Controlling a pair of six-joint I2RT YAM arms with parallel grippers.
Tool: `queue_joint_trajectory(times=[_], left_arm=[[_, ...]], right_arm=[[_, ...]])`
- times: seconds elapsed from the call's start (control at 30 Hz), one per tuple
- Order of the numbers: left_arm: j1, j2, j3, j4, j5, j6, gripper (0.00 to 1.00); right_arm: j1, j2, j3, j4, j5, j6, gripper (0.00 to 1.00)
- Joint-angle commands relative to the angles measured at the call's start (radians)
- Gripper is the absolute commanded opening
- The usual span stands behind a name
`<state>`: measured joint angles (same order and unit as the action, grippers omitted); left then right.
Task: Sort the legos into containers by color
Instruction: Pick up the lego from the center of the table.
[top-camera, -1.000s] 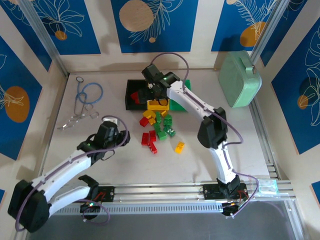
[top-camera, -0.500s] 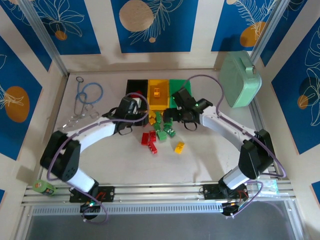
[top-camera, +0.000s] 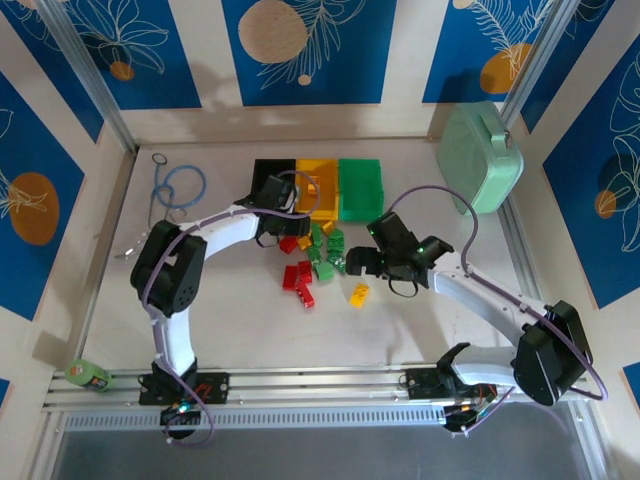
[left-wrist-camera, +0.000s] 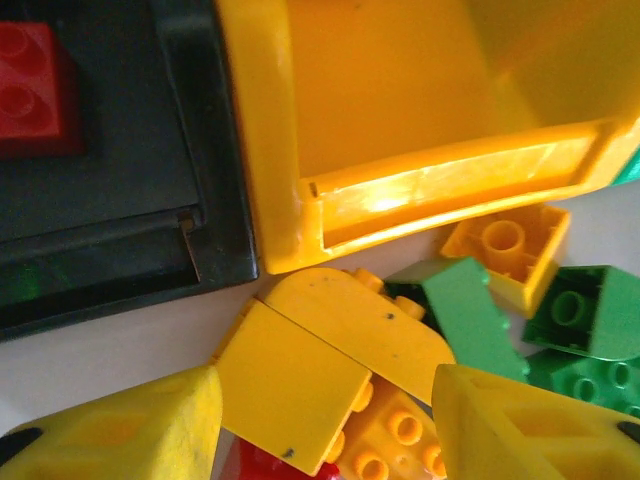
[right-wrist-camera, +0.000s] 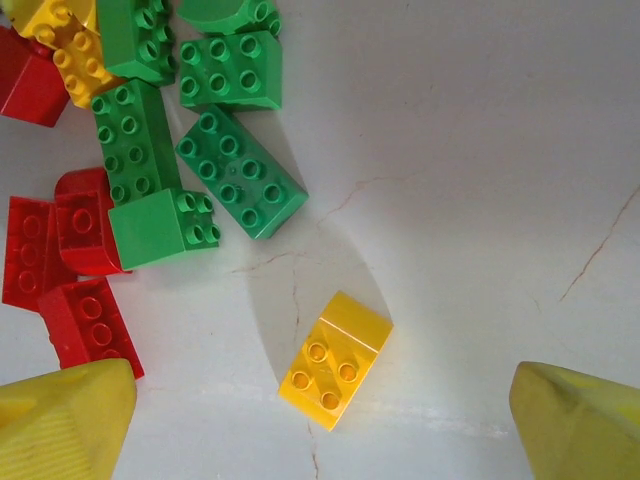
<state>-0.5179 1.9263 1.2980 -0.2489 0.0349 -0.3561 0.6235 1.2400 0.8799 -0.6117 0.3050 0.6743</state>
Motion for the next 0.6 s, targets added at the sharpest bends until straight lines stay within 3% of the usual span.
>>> queue_joint_trajectory(times=[0.0, 0.57], left_arm=[[0.007, 0.020, 0.042, -0.045, -0.016, 0.027, 0.57], [0.007, 0.066, 0.042, -0.072, -0.082, 0.058, 0.57]], right_arm=[[-0.010, -0.022, -0.016, 0.019, -0.030, 0.013, 0.96], [-0.015, -0.004, -0.004, 0.044, -0.045, 0.013, 0.96]])
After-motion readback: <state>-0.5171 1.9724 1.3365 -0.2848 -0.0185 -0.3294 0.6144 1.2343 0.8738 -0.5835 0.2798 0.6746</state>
